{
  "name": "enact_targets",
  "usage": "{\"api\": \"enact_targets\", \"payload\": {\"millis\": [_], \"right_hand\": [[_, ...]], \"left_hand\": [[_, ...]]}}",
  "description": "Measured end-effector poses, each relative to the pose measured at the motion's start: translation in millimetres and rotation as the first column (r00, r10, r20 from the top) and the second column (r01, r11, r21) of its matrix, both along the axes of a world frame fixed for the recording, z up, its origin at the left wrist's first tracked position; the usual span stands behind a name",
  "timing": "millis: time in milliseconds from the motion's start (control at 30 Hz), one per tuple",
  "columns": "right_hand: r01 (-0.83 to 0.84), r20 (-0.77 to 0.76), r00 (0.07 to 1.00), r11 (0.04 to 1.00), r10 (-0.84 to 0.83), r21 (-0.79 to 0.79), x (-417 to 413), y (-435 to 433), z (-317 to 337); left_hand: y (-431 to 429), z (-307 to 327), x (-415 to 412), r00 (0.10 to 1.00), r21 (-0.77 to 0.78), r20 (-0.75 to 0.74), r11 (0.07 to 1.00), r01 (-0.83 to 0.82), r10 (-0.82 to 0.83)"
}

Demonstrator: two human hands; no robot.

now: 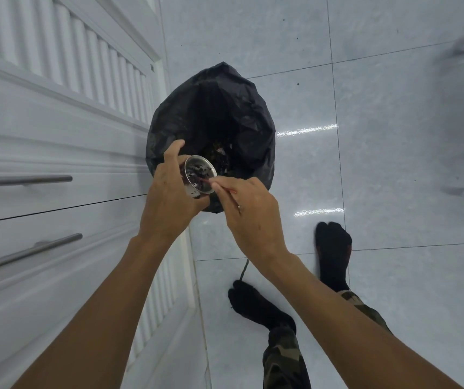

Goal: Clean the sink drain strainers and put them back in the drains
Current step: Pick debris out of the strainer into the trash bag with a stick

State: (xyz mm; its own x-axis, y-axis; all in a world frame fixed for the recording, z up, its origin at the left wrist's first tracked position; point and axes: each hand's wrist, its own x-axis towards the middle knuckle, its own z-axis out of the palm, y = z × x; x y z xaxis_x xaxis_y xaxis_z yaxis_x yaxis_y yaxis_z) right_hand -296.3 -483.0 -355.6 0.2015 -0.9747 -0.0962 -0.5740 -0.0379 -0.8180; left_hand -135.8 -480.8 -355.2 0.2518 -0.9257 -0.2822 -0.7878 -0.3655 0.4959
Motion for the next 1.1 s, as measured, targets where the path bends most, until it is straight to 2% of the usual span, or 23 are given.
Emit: {"api": "enact_targets", "payload": {"millis": [100,233,333,400,567,633,733,800,867,967,1000,1100], "right_hand": [[0.007,0.045,0.999,0.999,-0.008,0.038,9.6,4.0,1.4],[-0.009,-0.065,0.998,0.989,0.018,0.147,6.0,-2.9,-9.9],[0.033,0.005,0.999,0.988,-0.034,0.149,3.0,-6.3,-13.5],[0.041,0.021,0.999,0.987,-0.045,0.152,0.6,-7.8,-17.0],[-0.052,-0.018,0.998,0.981,0.056,0.188,0.9,-21.5,-29.1],[0.033,-0.012,0.999,0.982,-0.032,0.188,1.9,-30.8,-34.7],[0.127,0.111,0.982,0.968,-0.154,0.217,2.9,-33.7,-37.5],[0.039,0.157,0.985,0.974,-0.075,0.223,4.7,-26.3,-38.7],[0.008,0.118,0.992,0.970,-0.038,0.244,5.5,-21.8,-41.0],[0.210,0.131,0.959,0.937,-0.253,0.280,2.9,-29.8,-45.0],[0.226,0.164,0.947,0.934,-0.278,0.275,4.0,-32.6,-44.8],[0.055,0.179,0.979,0.968,-0.101,0.244,11.8,-31.8,-41.9]], "left_hand": [[-1.8,-3.2,-4.2,0.999,0.015,0.015,0.999,-0.029,0.028],[-4.0,-6.1,1.3,0.998,0.061,0.065,0.998,-0.020,0.016],[-9.8,-8.9,6.1,0.994,0.088,0.106,0.996,-0.012,0.003],[-13.6,-10.5,6.8,0.993,0.073,0.115,0.997,0.022,-0.030],[-18.6,-12.3,9.4,0.985,0.091,0.079,0.985,0.148,-0.155],[-20.8,-13.0,12.6,0.985,0.117,0.064,0.982,0.151,-0.159],[-26.7,-14.3,21.3,0.992,0.160,0.055,0.981,0.107,-0.117],[-29.9,-14.7,23.1,0.991,0.180,0.050,0.977,0.115,-0.126],[-30.7,-15.2,21.2,0.984,0.209,0.028,0.964,0.166,-0.176],[-31.0,-17.1,26.9,0.987,0.230,0.041,0.963,0.142,-0.155],[-31.7,-17.8,30.7,0.991,0.225,0.047,0.968,0.112,-0.126],[-34.8,-20.0,32.0,0.988,0.238,0.020,0.961,0.143,-0.152]]}}
